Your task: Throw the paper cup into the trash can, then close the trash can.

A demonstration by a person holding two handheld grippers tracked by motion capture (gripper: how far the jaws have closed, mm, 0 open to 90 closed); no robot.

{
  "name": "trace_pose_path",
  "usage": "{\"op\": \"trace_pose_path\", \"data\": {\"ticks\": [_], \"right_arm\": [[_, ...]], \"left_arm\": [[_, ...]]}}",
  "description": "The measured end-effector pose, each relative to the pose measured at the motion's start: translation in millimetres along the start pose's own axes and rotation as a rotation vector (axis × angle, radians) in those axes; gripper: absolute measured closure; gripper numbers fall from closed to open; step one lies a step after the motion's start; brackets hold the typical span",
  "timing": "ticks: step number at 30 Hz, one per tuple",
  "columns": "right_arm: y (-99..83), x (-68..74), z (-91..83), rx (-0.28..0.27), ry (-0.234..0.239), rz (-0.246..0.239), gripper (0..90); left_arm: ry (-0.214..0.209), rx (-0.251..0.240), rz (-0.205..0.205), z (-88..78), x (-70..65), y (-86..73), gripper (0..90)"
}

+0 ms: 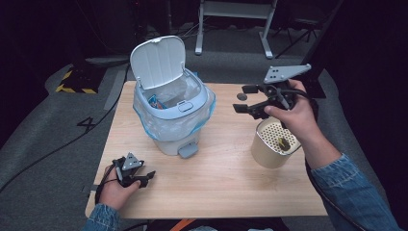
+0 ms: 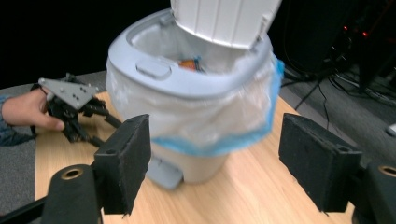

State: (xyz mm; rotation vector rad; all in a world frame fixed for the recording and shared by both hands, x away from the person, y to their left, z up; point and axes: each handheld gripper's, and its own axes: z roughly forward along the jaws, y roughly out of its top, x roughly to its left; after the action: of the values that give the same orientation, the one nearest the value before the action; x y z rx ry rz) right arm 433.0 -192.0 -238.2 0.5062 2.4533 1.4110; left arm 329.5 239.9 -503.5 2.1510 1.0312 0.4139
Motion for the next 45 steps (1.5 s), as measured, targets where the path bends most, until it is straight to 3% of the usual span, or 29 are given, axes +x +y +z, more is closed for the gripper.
{"op": "trace_pose_path", "data": {"ticks": [10,26,34,45], "right_arm": [[-52.5,3.0,-47.6,0.018,-0.061,0.042,25.5],[-126.9,21.6,-95.4,0.072,-0.128,0.081,24.8],[-180.3,36.0,-100.8,0.125,-0.131,0.116,25.6],[-247.5,33.9,-90.7,0.158,-0.169,0.198,25.7]], "left_arm": [[0.006,-0.001,-0.012,0.7,0.0,0.7,37.1],[-0.013,0.004,-0.019,-2.7,0.4,4.3,39.3],[-0.024,-0.052,-0.014,-22.3,3.1,16.6,40.1],[-0.042,-0.111,-0.030,-42.0,3.7,29.7,40.9]]}}
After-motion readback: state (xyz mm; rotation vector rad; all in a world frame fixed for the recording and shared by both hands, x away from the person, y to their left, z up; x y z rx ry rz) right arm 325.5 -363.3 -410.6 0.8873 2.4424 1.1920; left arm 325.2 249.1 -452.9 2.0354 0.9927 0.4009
